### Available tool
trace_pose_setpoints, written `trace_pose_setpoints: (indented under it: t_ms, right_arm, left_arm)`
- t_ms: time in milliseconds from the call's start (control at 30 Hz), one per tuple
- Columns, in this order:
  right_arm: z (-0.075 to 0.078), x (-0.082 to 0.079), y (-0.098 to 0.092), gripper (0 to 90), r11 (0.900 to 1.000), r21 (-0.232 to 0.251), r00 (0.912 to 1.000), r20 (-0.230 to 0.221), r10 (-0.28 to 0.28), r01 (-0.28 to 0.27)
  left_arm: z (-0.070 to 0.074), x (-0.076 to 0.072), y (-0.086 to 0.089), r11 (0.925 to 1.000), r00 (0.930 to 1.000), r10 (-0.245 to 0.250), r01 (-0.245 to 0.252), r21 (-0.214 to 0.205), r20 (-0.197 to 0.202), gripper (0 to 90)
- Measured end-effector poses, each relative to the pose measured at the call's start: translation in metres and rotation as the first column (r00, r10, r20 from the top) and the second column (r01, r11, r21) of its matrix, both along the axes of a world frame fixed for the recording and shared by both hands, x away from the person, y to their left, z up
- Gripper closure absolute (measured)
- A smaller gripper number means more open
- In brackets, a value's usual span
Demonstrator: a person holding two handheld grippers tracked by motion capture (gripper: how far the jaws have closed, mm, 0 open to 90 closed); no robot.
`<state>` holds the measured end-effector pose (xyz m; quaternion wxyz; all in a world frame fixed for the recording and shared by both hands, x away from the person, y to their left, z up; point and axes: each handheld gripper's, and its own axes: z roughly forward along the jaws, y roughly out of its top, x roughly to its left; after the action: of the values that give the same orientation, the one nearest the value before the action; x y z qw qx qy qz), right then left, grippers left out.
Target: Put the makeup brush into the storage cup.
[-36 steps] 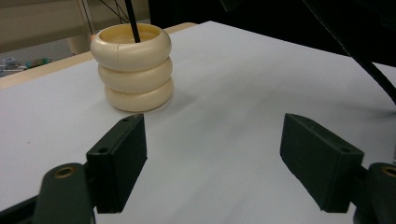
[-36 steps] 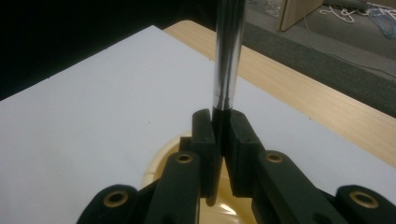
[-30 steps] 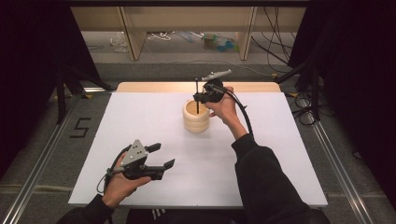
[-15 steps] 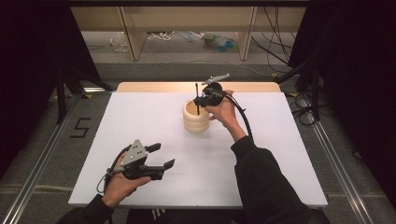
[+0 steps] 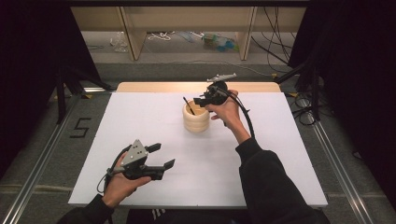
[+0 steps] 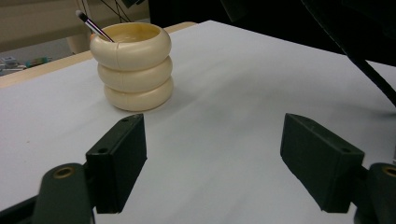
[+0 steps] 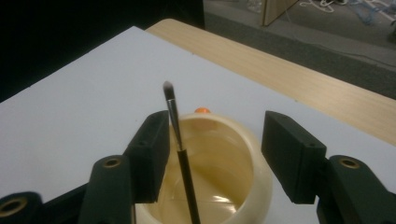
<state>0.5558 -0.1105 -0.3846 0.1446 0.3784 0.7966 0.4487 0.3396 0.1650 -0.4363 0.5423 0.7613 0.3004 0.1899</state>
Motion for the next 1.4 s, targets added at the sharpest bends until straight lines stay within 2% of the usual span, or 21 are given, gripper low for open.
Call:
trace_pose_setpoints:
  t_ms: [133,467,533,600,633,700,767,833,867,967,1067,1267,1300,1333,1367,1400]
  right_arm:
    - [0.003,-0.005,-0.006,38.6,0.9997,0.021,0.9999,0.014,-0.01,0.01]
    - [0.012,-0.025,-0.019,36.9,0.9986,0.051,0.9983,0.057,0.005,-0.008]
    - [0.015,-0.03,-0.021,36.3,0.9984,0.055,0.9981,0.061,0.01,-0.014]
    - [0.017,-0.035,-0.023,37.0,0.9982,0.054,0.9966,0.08,0.02,-0.025]
    - [0.019,-0.037,-0.024,36.9,0.9984,0.05,0.9969,0.075,0.024,-0.028]
    - [0.02,-0.041,-0.025,36.6,0.9979,0.057,0.9953,0.093,0.026,-0.031]
    - [0.021,-0.046,-0.027,35.9,0.9979,0.057,0.9963,0.082,0.027,-0.032]
    - [0.022,-0.05,-0.029,35.9,0.9973,0.063,0.9952,0.092,0.032,-0.038]
    - [0.021,-0.051,-0.03,35.4,0.9974,0.063,0.9944,0.102,0.029,-0.035]
    - [0.023,-0.056,-0.032,33.4,0.9977,0.06,0.9957,0.089,0.026,-0.032]
    - [0.023,-0.059,-0.035,31.5,0.9978,0.056,0.9938,0.107,0.031,-0.037]
    - [0.021,-0.064,-0.041,26.6,0.9988,0.05,0.9954,0.095,-0.001,-0.003]
    - [0.02,-0.065,-0.042,26.1,0.9986,0.053,0.9945,0.105,0.001,-0.006]
    - [0.02,-0.066,-0.043,26.2,0.9985,0.055,0.9957,0.092,-0.002,-0.003]
    - [0.02,-0.067,-0.044,26.2,0.9986,0.052,0.994,0.109,-0.005,0.0]
    - [0.02,-0.068,-0.045,26.2,0.9986,0.053,0.9946,0.104,-0.007,0.002]
  left_arm:
    - [0.0,0.0,0.0,1.0,1.0,0.001,-0.001,0.0,-0.003,22.7]
    - [-0.001,-0.001,0.0,0.9999,0.9996,0.014,-0.014,-0.008,-0.026,22.6]
    - [0.0,0.0,0.0,1.0,0.9999,0.004,-0.004,0.005,-0.011,22.6]
    - [0.0,0.0,0.0,1.0,0.9999,0.008,-0.008,0.0,-0.014,22.7]
    - [0.0,0.002,0.001,0.9998,0.9998,0.013,-0.013,0.015,0.016,22.7]
    - [0.0,0.001,0.001,0.9999,1.0,0.008,-0.008,0.008,0.005,22.6]
    - [-0.001,0.0,0.0,1.0,0.9999,0.008,-0.008,-0.003,-0.011,22.6]
    - [-0.001,0.0,0.0,0.9999,0.9998,0.009,-0.009,-0.008,-0.016,22.6]
    - [-0.001,0.0,0.0,0.9999,0.9998,0.008,-0.008,-0.008,-0.017,22.6]
    - [0.0,0.0,0.001,0.9999,0.9998,0.012,-0.012,0.001,-0.012,22.6]
    - [0.0,0.0,0.001,0.9999,0.9998,0.013,-0.013,-0.004,-0.013,22.6]
    - [0.0,0.0,0.001,0.9999,0.9999,0.011,-0.011,-0.01,-0.011,22.6]
    - [0.0,0.0,0.0,0.9998,0.9998,0.007,-0.007,-0.019,-0.018,22.6]
    - [0.0,0.0,0.001,0.9998,0.9998,0.006,-0.007,-0.017,-0.019,22.6]
    - [-0.001,-0.001,0.0,0.9993,0.9991,0.004,-0.005,-0.037,-0.042,22.6]
    - [0.0,-0.001,0.001,0.9997,0.9994,0.011,-0.012,-0.023,-0.034,22.6]
